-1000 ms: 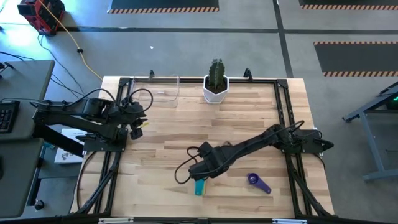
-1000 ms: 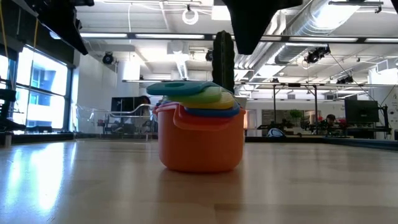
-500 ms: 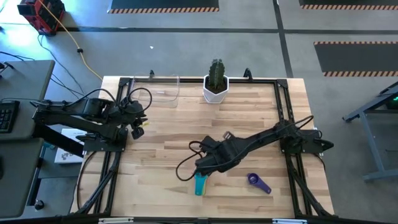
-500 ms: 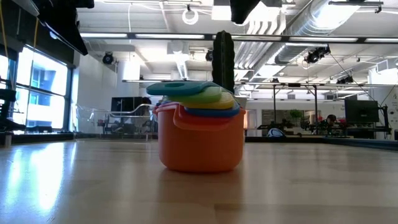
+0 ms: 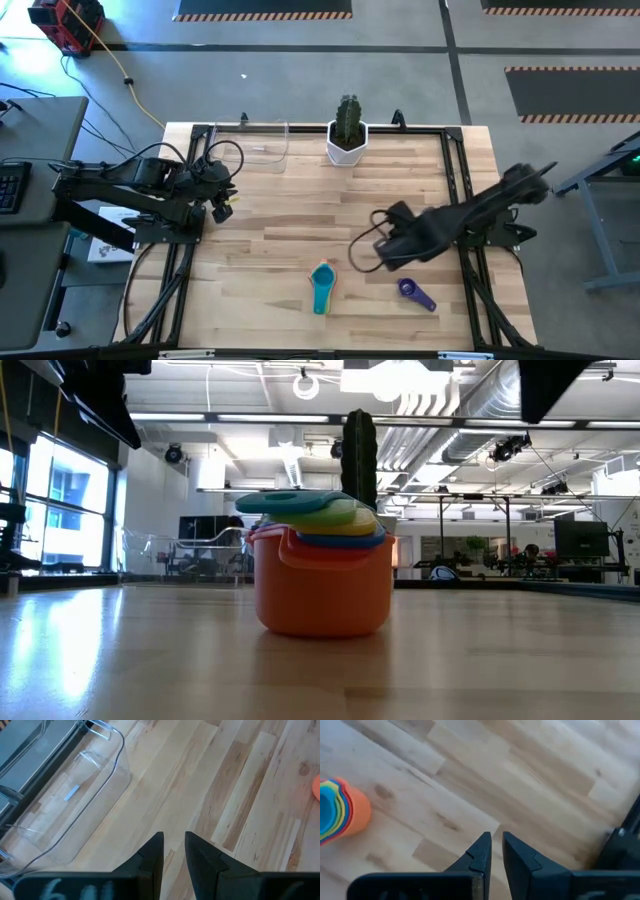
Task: Nest measuring cups in basket
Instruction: Stack the purple measuring cup on the light blue measuring cup
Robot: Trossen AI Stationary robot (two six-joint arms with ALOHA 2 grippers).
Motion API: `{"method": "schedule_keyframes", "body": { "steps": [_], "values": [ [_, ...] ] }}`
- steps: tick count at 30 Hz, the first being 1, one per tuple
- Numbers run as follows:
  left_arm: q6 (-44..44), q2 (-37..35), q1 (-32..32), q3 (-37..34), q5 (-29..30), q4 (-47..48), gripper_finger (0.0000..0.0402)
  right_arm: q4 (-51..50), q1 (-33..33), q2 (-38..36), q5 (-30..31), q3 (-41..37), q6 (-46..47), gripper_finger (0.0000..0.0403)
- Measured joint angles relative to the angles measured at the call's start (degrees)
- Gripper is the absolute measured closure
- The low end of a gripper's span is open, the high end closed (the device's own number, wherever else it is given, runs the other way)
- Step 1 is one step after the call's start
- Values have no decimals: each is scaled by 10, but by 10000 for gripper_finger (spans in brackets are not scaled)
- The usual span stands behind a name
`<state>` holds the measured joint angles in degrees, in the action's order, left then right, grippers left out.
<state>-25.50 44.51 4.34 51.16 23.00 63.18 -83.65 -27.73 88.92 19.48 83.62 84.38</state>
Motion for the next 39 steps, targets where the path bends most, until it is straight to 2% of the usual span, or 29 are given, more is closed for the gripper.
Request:
{"method": "schedule_keyframes", "body": {
  "steps": [7,12,19,27,35,39],
  "values": [
    [0,0,0,0,0,0,332,61,-32,-82,-31,-99,39,364],
    [0,0,0,0,3,0,332,128,-49,-95,-83,-155,50,334],
    [0,0,0,0,4,0,332,287,-77,-95,-117,-221,82,279],
    [0,0,0,0,8,0,332,421,-100,-86,-141,-284,173,269],
    [-6,0,0,0,8,0,332,441,-115,-31,-196,-291,189,269],
    [-9,0,0,0,8,0,332,445,-115,-7,-200,-291,192,269]
  ]
}}
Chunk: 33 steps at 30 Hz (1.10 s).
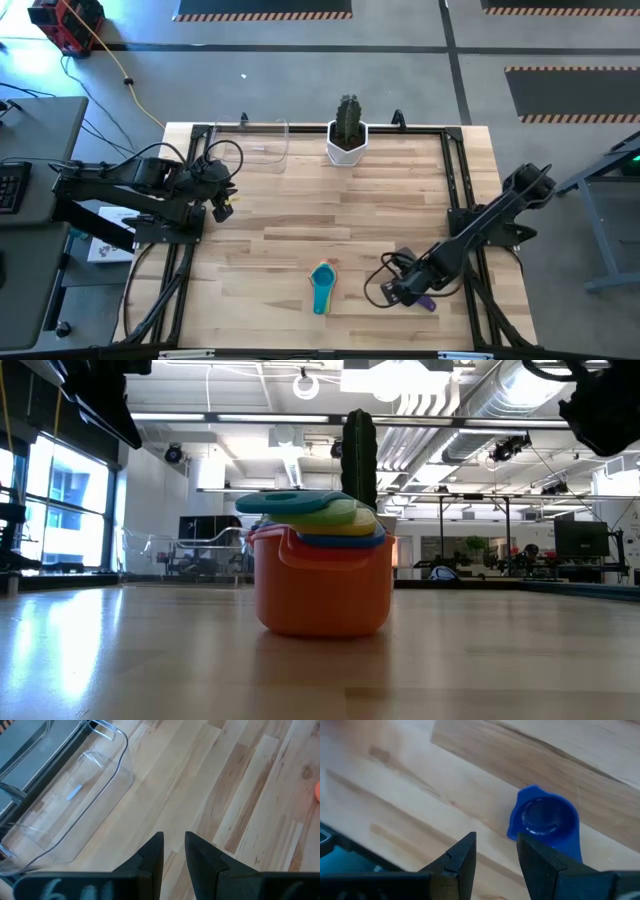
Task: Nest measuring cups in basket
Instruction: Stack the purple measuring cup on the light blue measuring cup
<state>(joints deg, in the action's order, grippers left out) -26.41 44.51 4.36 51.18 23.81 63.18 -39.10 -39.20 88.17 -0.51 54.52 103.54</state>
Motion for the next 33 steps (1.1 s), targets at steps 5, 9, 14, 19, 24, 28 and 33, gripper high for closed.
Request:
{"method": "schedule_keyframes", "body": {
  "steps": [5,9,14,19,24,28,33],
  "values": [
    [0,0,0,0,0,0,332,0,0,28,0,0,11,269],
    [0,0,0,0,0,0,332,0,0,56,0,0,11,269],
    [-1,0,0,0,0,0,332,0,0,84,0,0,17,270],
    [-5,0,0,0,0,0,332,0,0,97,0,0,32,294],
    [-6,0,0,0,0,0,332,0,1,98,0,0,36,365],
    [-6,0,0,0,0,0,332,-1,2,96,-2,3,42,392],
    [-6,0,0,0,-3,0,332,-16,2,98,4,29,46,398]
  ]
}}
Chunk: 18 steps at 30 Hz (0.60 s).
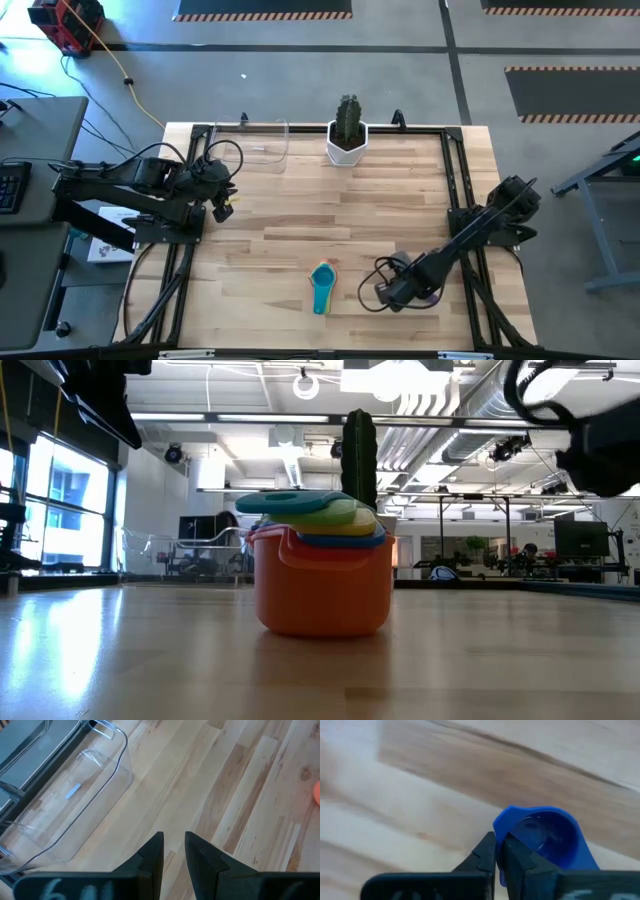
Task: Nest measuring cups in basket
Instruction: Stack the purple measuring cup on the light blue measuring cup
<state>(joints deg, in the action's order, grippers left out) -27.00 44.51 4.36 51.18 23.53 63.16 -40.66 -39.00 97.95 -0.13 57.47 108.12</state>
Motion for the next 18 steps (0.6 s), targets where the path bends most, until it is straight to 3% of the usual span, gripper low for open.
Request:
{"method": "schedule_keyframes", "body": {
  "steps": [18],
  "values": [
    [-14,2,0,0,-7,0,332,-8,5,0,139,154,94,402]
  ]
}}
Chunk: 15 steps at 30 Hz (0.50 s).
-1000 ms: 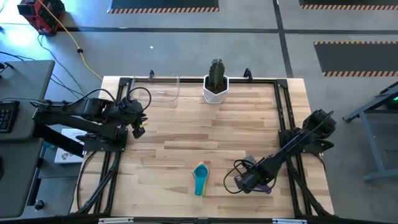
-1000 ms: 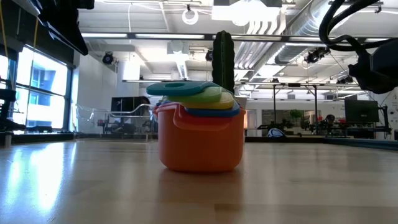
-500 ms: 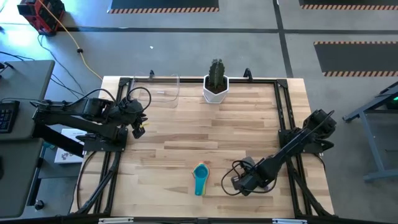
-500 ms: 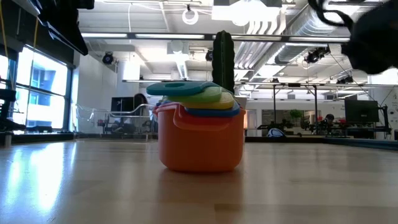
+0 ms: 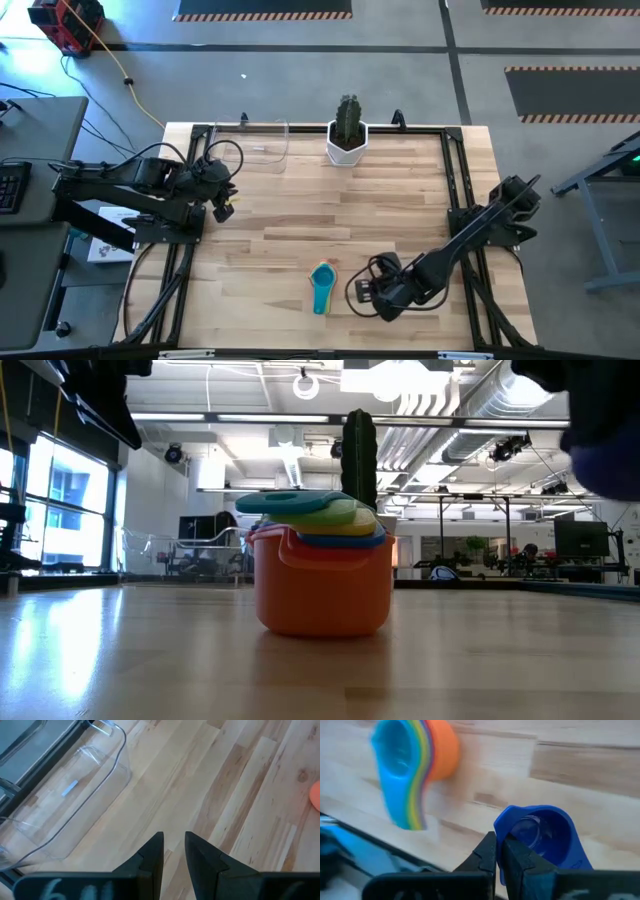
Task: Nest measuring cups in basket
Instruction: Stack the purple measuring cup on the light blue measuring cup
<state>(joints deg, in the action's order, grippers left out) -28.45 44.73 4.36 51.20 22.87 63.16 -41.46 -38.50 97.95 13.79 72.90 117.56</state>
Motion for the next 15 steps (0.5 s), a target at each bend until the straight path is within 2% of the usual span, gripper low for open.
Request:
{"method": "schedule_keyframes", "body": {
  "steps": [7,15],
  "values": [
    [6,0,0,0,-23,0,332,2,2,0,71,42,67,402],
    [6,0,0,0,-47,0,332,1,41,32,56,124,78,402]
  ]
}}
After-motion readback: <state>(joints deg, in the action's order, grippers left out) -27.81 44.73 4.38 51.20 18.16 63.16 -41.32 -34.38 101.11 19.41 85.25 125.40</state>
